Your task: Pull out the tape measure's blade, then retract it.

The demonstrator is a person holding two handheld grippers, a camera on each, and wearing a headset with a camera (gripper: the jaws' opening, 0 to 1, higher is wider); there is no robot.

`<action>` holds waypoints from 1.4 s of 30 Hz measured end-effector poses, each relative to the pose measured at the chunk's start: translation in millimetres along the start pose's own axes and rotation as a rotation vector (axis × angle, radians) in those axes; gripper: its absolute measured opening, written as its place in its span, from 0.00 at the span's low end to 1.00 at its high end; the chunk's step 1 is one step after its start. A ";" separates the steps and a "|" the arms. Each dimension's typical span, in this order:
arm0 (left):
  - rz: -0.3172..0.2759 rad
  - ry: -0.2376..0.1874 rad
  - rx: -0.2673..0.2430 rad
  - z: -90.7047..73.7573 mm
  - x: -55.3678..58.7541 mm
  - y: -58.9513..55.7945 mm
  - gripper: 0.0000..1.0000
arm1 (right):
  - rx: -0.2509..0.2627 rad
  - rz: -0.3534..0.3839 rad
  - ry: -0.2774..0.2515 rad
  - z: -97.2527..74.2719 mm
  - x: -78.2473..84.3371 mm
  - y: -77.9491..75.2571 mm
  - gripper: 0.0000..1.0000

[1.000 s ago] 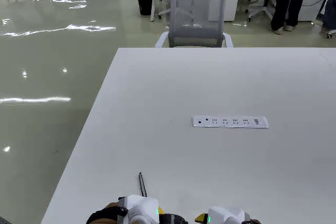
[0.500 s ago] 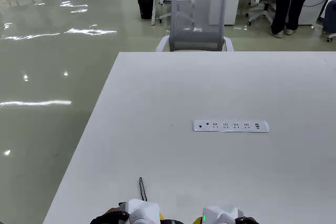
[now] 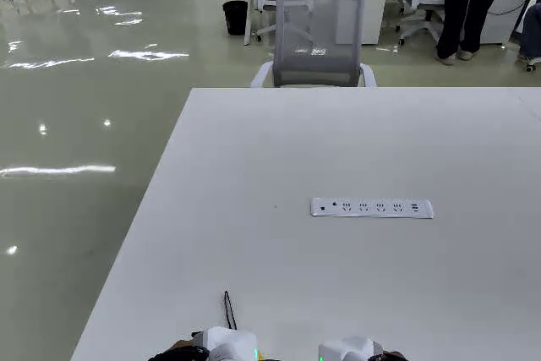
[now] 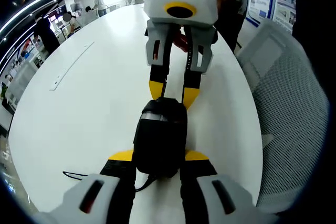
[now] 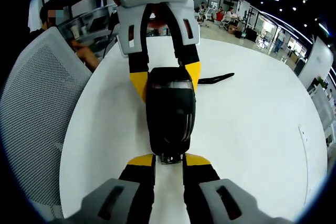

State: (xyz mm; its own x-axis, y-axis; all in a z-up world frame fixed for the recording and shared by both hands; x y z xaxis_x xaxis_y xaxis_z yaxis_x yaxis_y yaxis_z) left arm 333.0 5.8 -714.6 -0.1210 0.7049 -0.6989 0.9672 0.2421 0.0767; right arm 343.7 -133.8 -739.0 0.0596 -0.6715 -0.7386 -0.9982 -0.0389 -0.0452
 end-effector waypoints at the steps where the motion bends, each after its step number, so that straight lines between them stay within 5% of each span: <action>1: 0.001 0.000 0.000 0.1 0.2 0.2 0.29 | 0.002 0.001 0.001 0.8 0.0 -0.1 0.19; 9: 0.041 0.037 -0.003 4.2 0.1 -0.9 0.30 | 0.012 -0.068 0.030 3.4 1.8 1.9 0.18; 10: 0.059 0.049 -0.004 5.4 0.1 -1.4 0.30 | 0.046 -0.101 0.045 2.3 2.1 -1.3 0.15; 12: 0.064 0.055 -0.004 8.7 0.1 -2.8 0.31 | 0.015 -0.092 0.039 3.8 -1.0 0.9 0.14; 42: 0.039 0.076 0.009 7.8 1.0 -0.5 0.29 | 0.013 -0.109 0.070 1.7 2.9 1.5 0.13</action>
State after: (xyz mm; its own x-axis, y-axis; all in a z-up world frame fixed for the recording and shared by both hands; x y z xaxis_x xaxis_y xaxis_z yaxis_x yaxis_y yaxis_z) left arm 334.1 1.2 -720.9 -0.0993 0.7620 -0.6399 0.9734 0.2078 0.0963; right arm 342.4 -134.6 -742.3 0.1666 -0.7138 -0.6803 -0.9858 -0.1049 -0.1314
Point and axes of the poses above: the centre of the closed fingertips' face, and the gripper's own axes: z roughly forward along the fingers, y roughly to its left, x roughly out of its underside, the point moved 8 cm from there along -z, roughly backward along the fingers, and after that the axes turned 10 degrees about -y, right-handed, at the moved point
